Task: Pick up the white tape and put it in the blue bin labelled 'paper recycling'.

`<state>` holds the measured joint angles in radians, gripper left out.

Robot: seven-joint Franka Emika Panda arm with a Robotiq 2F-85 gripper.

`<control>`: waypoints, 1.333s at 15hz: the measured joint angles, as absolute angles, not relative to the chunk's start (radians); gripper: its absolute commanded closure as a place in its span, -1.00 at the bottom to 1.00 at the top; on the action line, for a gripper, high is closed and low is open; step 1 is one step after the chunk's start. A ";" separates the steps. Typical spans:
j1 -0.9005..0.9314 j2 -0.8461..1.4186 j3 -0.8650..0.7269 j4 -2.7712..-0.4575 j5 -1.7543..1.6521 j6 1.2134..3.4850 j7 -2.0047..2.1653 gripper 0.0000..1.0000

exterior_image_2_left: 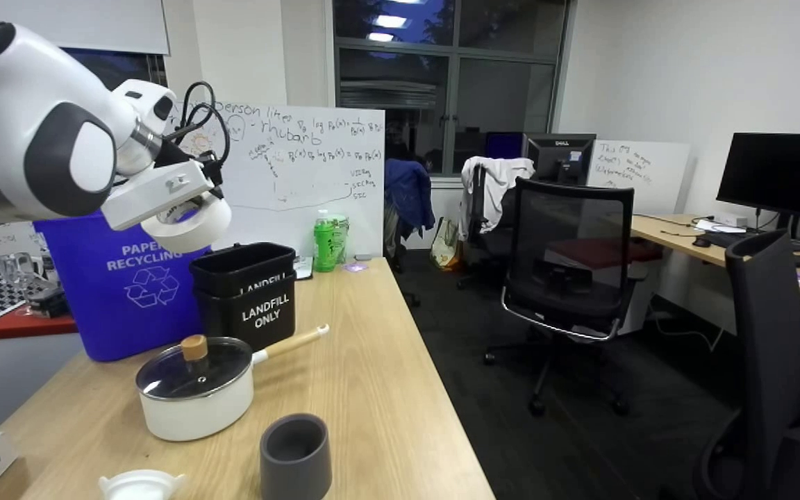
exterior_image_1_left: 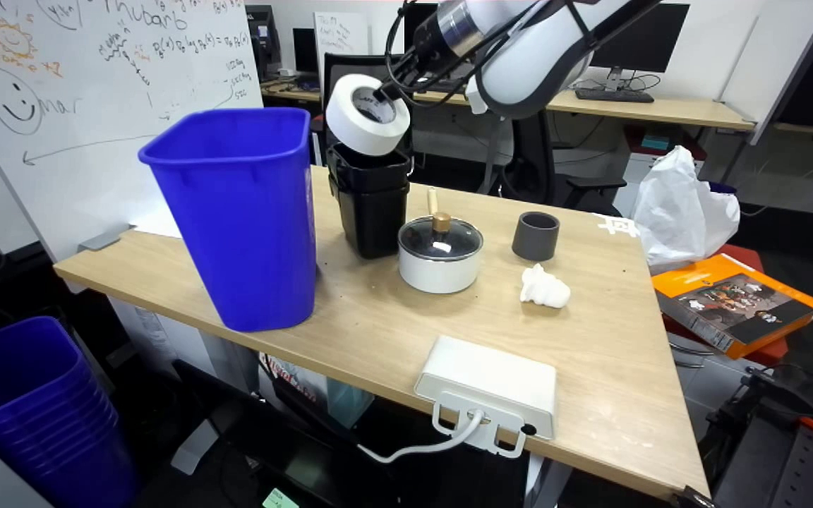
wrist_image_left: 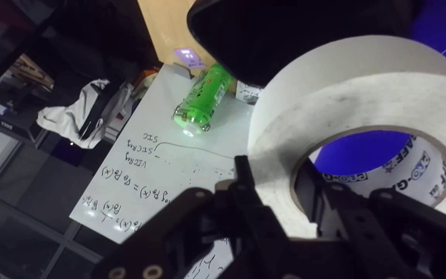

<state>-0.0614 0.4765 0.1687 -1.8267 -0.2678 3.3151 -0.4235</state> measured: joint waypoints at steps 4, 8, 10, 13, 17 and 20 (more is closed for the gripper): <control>-0.004 0.558 0.113 -1.663 -0.306 3.350 -0.422 0.84; 0.018 0.607 0.099 -1.519 -0.305 3.360 -0.417 0.84; 0.027 0.632 0.109 -1.464 -0.301 3.371 -0.413 0.84; 0.045 0.693 0.149 -1.398 -0.295 3.408 -0.388 0.84; 0.071 0.808 0.232 -1.300 -0.279 3.461 -0.344 0.84; 0.068 0.901 0.334 -1.174 -0.290 3.452 -0.341 -0.10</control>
